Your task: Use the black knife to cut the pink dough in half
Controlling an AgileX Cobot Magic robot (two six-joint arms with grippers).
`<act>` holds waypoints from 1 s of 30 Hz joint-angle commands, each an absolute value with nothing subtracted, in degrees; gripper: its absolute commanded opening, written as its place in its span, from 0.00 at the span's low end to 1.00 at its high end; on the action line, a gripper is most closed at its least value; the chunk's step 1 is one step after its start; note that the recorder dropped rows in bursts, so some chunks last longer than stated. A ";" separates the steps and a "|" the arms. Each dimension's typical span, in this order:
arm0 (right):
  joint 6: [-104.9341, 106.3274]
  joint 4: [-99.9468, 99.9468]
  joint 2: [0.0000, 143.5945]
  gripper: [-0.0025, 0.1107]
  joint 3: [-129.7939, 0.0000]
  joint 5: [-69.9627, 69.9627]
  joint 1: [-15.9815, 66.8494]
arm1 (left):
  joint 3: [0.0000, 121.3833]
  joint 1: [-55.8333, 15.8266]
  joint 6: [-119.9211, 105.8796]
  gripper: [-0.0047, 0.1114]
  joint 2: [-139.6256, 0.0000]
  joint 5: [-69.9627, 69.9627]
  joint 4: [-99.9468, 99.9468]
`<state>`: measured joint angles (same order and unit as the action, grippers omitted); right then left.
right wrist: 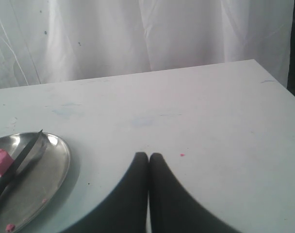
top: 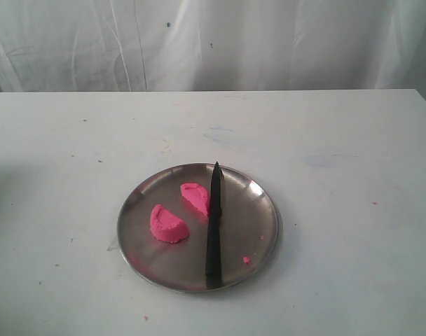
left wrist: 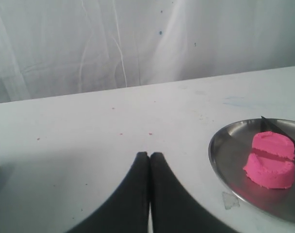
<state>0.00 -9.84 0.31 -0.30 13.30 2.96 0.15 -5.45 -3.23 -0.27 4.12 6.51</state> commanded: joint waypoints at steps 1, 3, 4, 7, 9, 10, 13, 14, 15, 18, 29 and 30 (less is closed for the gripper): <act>0.00 -9.62 0.00 0.02 0.00 12.80 2.85 | 0.00 -5.31 -3.16 0.04 0.00 0.35 7.28; 0.00 -9.62 0.00 0.02 0.00 12.80 2.85 | 0.00 -5.31 -3.16 0.04 0.00 -1.29 7.28; 0.00 -9.62 0.00 0.02 0.00 12.80 2.85 | 0.00 -5.31 -3.16 0.04 0.00 -1.93 7.28; 0.00 -9.62 0.00 0.02 0.00 12.80 2.85 | 0.00 -5.31 -3.16 0.04 0.00 -3.38 7.28; 0.00 -9.62 0.00 0.02 0.00 12.80 2.85 | 0.00 -5.31 -3.16 0.04 0.00 -3.95 7.28; 0.00 -9.62 0.00 0.02 0.00 12.80 2.85 | 0.00 -5.31 -3.16 0.04 0.00 -4.20 7.28; 0.00 -9.62 0.00 0.02 0.00 12.80 2.85 | 0.00 -5.31 -2.68 0.04 0.00 -4.55 6.92; 0.00 -9.62 0.00 0.02 0.00 12.80 2.85 | 0.00 -5.31 -2.06 0.04 0.00 -4.65 6.42; 0.00 -9.62 0.00 0.02 0.00 12.80 2.85 | 0.00 -5.31 -1.28 0.04 0.00 -4.79 5.95; 0.00 -9.62 0.00 0.02 0.00 12.80 2.85 | 0.00 -5.31 0.00 0.04 0.00 -5.93 5.19; 0.00 -9.62 0.00 0.02 0.00 12.80 2.85 | 0.00 -5.31 0.00 0.04 0.00 -7.79 5.19; 0.00 -9.62 0.00 0.02 0.00 12.80 2.85 | 0.00 -5.31 0.00 0.04 0.00 -7.94 5.19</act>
